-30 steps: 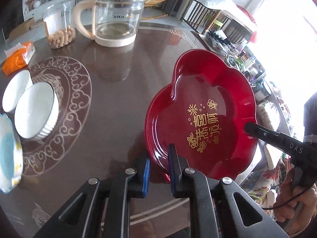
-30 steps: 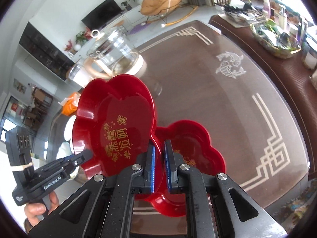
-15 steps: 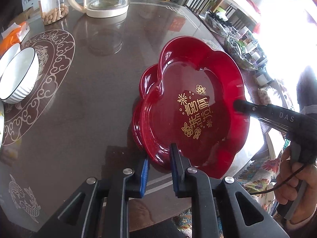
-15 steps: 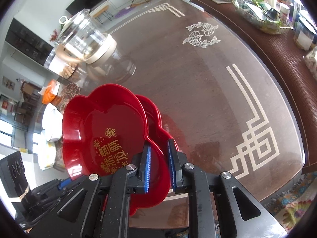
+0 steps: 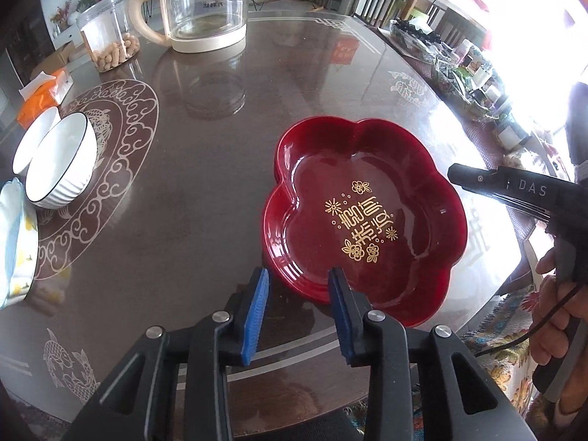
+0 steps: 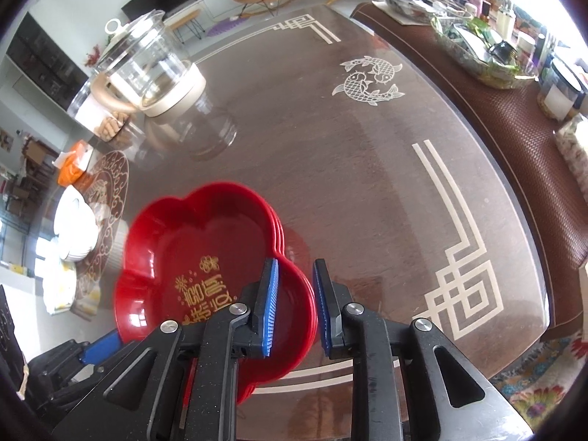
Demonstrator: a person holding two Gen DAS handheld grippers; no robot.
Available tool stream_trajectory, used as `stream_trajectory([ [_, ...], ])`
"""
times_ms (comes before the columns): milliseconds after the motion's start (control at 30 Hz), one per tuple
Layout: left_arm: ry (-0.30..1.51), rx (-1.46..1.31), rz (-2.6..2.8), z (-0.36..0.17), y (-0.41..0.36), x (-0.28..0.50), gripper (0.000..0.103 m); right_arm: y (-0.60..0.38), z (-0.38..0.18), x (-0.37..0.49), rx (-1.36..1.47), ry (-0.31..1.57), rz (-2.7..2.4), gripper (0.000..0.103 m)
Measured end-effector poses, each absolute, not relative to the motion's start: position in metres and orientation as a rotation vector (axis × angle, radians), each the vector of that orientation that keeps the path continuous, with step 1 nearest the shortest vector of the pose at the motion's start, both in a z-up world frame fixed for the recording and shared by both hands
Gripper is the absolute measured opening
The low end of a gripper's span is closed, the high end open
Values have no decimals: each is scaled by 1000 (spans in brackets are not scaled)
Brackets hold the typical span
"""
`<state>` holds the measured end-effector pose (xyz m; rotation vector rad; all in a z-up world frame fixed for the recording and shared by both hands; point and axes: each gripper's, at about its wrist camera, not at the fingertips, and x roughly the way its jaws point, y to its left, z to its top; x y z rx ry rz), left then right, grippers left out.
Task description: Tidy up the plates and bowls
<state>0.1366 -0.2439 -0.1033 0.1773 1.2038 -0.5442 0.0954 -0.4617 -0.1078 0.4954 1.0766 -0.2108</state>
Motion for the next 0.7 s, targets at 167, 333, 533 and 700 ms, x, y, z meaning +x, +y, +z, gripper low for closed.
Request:
stream_trajectory([
  [167, 1103, 155, -535, -82, -230, 131, 50, -469, -94, 86, 513, 1009, -236, 44],
  [333, 941, 149, -477, -55, -212, 119, 85, -459, -71, 71, 483, 914, -262, 60],
  [533, 797, 224, -413, -43, -193, 99, 89, -431, -55, 42, 390, 786, -369, 68],
  [700, 760, 282, -382, -49, -187, 87, 89, -399, -54, 12, 278, 656, -478, 72],
])
